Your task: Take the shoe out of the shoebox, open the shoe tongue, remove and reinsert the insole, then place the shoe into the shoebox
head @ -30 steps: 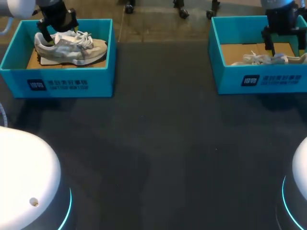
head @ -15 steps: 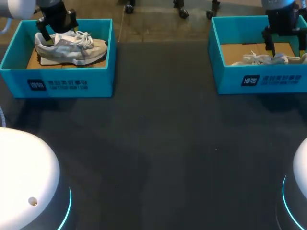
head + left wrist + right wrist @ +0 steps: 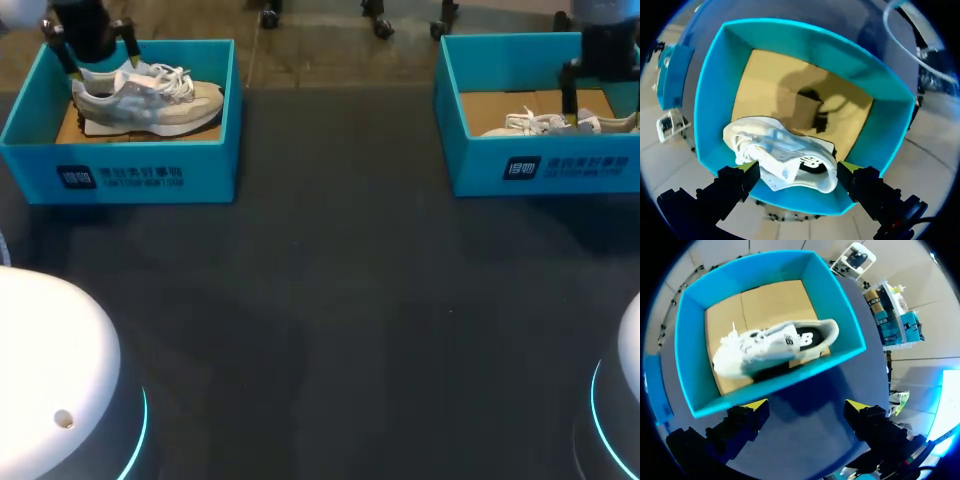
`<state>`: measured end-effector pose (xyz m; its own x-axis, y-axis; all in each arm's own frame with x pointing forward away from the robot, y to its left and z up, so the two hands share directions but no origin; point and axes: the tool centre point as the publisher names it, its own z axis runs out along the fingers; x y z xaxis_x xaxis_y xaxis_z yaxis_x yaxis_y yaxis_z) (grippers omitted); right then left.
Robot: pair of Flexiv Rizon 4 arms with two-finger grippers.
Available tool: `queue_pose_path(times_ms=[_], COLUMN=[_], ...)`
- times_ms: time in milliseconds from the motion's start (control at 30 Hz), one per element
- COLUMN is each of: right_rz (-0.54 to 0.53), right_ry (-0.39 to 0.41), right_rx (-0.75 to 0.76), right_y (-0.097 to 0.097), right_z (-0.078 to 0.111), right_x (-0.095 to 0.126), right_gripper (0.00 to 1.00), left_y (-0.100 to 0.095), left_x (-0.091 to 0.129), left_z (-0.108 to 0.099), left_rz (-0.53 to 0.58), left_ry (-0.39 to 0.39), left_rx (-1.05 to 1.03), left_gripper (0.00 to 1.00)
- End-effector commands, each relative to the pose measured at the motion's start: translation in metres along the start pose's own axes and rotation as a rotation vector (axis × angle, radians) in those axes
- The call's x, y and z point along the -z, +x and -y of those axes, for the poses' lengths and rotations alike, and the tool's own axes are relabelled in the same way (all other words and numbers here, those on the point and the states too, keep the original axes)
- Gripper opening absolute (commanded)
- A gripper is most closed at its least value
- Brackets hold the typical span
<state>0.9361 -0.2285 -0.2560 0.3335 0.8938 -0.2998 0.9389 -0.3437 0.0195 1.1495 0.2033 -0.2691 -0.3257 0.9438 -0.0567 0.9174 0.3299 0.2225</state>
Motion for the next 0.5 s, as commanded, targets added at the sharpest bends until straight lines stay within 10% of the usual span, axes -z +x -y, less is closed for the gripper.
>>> queue_pose_path(times_ms=[33,500], right_rz=[-0.058,-0.140], right_ry=[-0.110,-0.166], right_rx=[0.029,0.183], right_y=[-0.016,-0.026], right_z=[0.034,0.074], right_x=[-0.004,-0.010], right_gripper=[1.00,1.00], left_y=[0.010,0.040], left_x=[-0.004,-0.014], left_z=[-0.013,-0.034], left_rz=[-0.015,-0.038], left_ry=[0.066,0.050], left_rx=[-0.119,-0.343], left_gripper=[1.00,1.00])
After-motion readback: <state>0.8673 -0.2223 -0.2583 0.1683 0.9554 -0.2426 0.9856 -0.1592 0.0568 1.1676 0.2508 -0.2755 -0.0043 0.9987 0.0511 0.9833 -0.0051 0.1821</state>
